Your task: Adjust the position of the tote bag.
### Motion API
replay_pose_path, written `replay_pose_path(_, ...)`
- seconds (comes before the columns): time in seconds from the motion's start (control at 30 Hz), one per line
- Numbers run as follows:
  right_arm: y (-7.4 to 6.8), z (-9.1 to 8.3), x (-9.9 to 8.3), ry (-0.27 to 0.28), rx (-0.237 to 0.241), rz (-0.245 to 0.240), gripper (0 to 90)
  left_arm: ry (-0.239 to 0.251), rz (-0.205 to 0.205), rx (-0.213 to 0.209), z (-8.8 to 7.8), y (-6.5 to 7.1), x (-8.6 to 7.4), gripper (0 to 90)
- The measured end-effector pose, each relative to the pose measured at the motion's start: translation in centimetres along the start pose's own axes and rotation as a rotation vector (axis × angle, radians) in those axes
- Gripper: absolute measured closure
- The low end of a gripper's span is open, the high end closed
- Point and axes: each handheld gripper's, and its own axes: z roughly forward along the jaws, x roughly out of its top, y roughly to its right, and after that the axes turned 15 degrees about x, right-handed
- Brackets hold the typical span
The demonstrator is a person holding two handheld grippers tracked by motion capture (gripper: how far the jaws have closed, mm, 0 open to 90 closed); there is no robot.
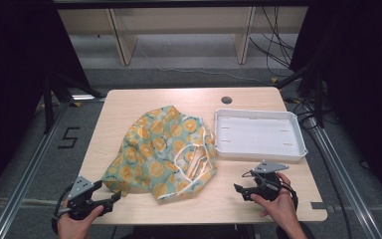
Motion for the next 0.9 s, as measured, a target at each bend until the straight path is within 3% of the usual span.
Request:
replay_pose_path(0.2,0.0,-0.1,0.0,-0.007,0.002,0.006,18.6,-0.01,-0.003,0.0,0.1,0.1,0.0,16.7)
replay_pose_path(0.57,0.2,0.0,0.0,-0.017,-0.016,-0.013,18.5,0.016,-0.007,-0.004,0.1,0.4,0.4,16.7)
replay_pose_path(0.6,0.0,0.0,0.0,-0.018,-0.011,0.005,18.5,0.016,-0.002,0.0,0.1,0.6,0.5,16.7)
replay_pose_path(0.77,0.1,0.2,0.0,-0.019,-0.007,-0.02,18.7,0.016,0.013,0.01,0.8,1.4,0.8,16.8)
replay_pose_path(0.83,0.0,0.3,0.0,-0.02,-0.012,-0.019,18.8,0.032,0.034,0.033,1.0,1.5,1.0,16.8)
replay_pose_path(0.87,-0.1,0.3,0.1,-0.029,0.002,0.004,18.9,0.04,0.036,0.048,1.0,1.7,1.1,16.8)
replay_pose_path(0.9,0.0,0.4,0.0,-0.018,-0.004,-0.023,19.6,0.042,0.042,0.06,1.1,1.7,1.4,16.8)
